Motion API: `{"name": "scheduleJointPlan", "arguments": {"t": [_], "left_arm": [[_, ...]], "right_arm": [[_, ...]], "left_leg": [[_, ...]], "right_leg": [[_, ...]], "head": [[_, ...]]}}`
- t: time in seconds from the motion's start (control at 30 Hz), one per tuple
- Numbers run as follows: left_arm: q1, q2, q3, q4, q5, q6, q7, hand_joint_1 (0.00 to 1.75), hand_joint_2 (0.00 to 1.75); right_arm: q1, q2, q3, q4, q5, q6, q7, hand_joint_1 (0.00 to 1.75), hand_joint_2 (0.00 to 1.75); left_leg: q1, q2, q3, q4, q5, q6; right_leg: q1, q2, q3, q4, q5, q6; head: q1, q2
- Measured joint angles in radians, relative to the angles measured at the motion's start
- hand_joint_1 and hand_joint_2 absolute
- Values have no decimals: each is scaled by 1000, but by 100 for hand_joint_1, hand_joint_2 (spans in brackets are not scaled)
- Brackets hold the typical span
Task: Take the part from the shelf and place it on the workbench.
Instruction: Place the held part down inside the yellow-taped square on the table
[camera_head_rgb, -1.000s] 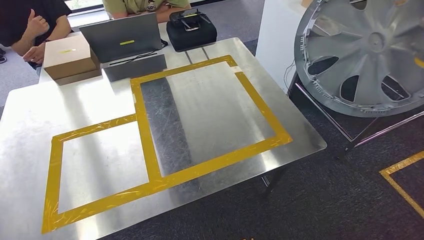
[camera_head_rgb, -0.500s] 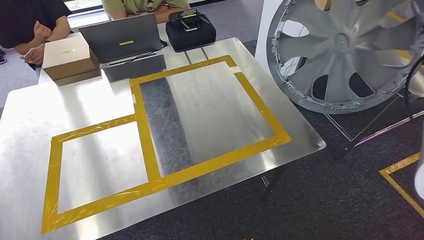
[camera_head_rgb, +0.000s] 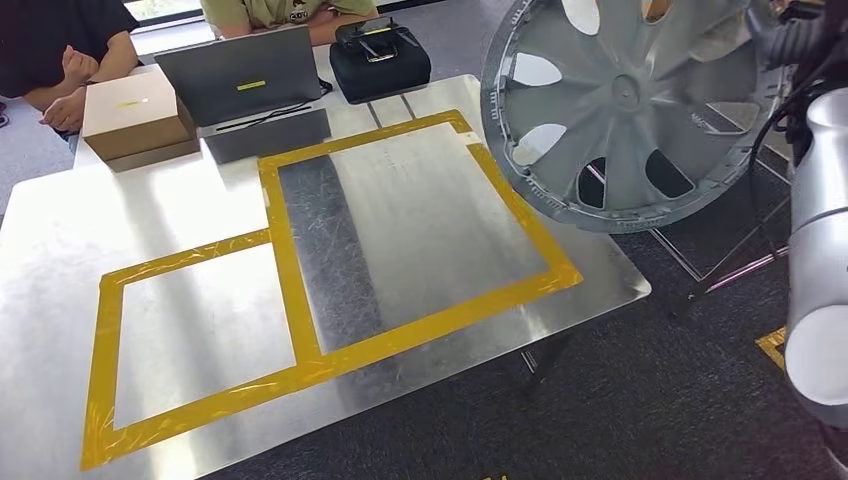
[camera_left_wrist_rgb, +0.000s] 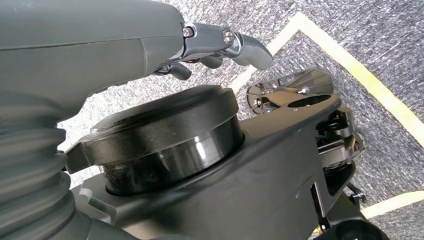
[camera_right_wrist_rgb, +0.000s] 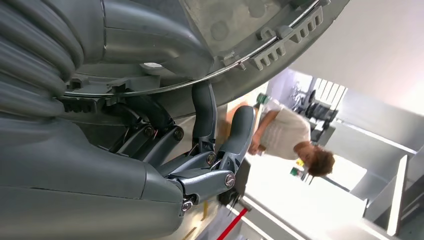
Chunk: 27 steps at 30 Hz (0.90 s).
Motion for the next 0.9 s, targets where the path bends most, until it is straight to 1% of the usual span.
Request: {"name": "scheduleJointPlan", "arguments": {"t": [0.27, 0.47, 0.67, 0.9], "left_arm": [[-1, 5, 0, 0, -10, -3, -10, 0, 175], [-7, 8, 0, 0, -12, -4, -15, 0, 175], [-6, 10, 0, 0, -14, -5, -17, 0, 175], [-5, 15, 0, 0, -14, -5, -18, 0, 175]], "right_arm": [[29, 133, 11, 21, -12, -8, -38, 175, 175], [54, 215, 18, 21, -17, 3, -46, 175, 175], [80, 268, 19, 21, -25, 20, -59, 175, 175], [103, 302, 19, 21, -26, 27, -66, 175, 175]], "left_leg": [[3, -3, 0, 0, 2, -2], [3, -3, 0, 0, 2, -2], [3, -4, 0, 0, 2, -2], [2, -4, -1, 0, 2, -2]], "right_leg": [[3, -3, 0, 0, 0, -1], [3, -2, 0, 0, 0, -1], [3, -3, 0, 0, 0, -1], [3, -3, 0, 0, 0, -1]], "head": [[0, 0], [0, 0], [0, 0], [0, 0]]}}
